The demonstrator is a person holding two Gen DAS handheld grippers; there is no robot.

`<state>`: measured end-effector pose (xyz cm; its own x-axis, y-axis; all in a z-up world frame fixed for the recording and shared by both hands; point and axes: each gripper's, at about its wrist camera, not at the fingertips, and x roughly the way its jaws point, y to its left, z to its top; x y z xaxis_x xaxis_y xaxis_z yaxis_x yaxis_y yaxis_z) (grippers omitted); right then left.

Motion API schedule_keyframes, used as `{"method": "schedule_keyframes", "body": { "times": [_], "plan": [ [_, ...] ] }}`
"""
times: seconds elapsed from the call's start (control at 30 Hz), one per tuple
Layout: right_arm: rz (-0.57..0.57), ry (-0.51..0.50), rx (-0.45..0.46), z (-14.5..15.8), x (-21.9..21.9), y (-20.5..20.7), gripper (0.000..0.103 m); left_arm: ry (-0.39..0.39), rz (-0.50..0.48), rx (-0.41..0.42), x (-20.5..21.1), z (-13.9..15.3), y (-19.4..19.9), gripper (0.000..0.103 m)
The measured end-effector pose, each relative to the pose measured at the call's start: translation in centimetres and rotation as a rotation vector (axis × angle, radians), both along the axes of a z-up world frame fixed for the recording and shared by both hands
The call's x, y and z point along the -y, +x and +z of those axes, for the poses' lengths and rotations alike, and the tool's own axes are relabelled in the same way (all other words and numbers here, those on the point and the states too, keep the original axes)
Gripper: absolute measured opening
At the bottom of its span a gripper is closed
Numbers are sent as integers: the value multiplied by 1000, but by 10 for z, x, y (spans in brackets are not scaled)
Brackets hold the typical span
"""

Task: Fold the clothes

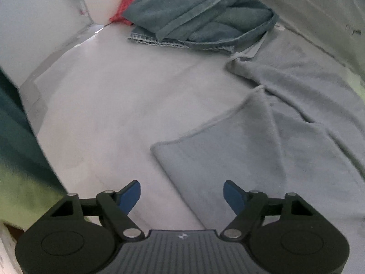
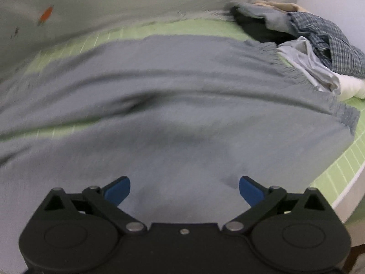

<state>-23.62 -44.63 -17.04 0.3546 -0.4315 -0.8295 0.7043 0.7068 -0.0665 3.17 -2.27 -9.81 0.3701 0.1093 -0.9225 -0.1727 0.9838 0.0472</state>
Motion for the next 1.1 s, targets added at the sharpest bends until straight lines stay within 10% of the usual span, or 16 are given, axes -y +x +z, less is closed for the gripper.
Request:
{"method": "schedule_keyframes", "body": {
  "times": [0.23, 0.33, 0.4, 0.87, 1.1],
  "plan": [
    [-66, 7, -18, -7, -45, 3, 103, -40, -137, -21, -6, -11, 22, 67],
    [-107, 5, -8, -8, -55, 4, 103, -51, -189, -2, -2, -10, 24, 42],
    [-130, 1, -4, -8, -58, 7, 103, -56, -236, 9, 3, -8, 23, 4],
    [110, -36, -5, -7, -98, 62, 103, 9, 16, 1, -80, 0, -10, 5],
    [116, 1, 41, -9, -100, 62, 103, -13, -57, 63, -79, 18, -12, 32]
  ]
}}
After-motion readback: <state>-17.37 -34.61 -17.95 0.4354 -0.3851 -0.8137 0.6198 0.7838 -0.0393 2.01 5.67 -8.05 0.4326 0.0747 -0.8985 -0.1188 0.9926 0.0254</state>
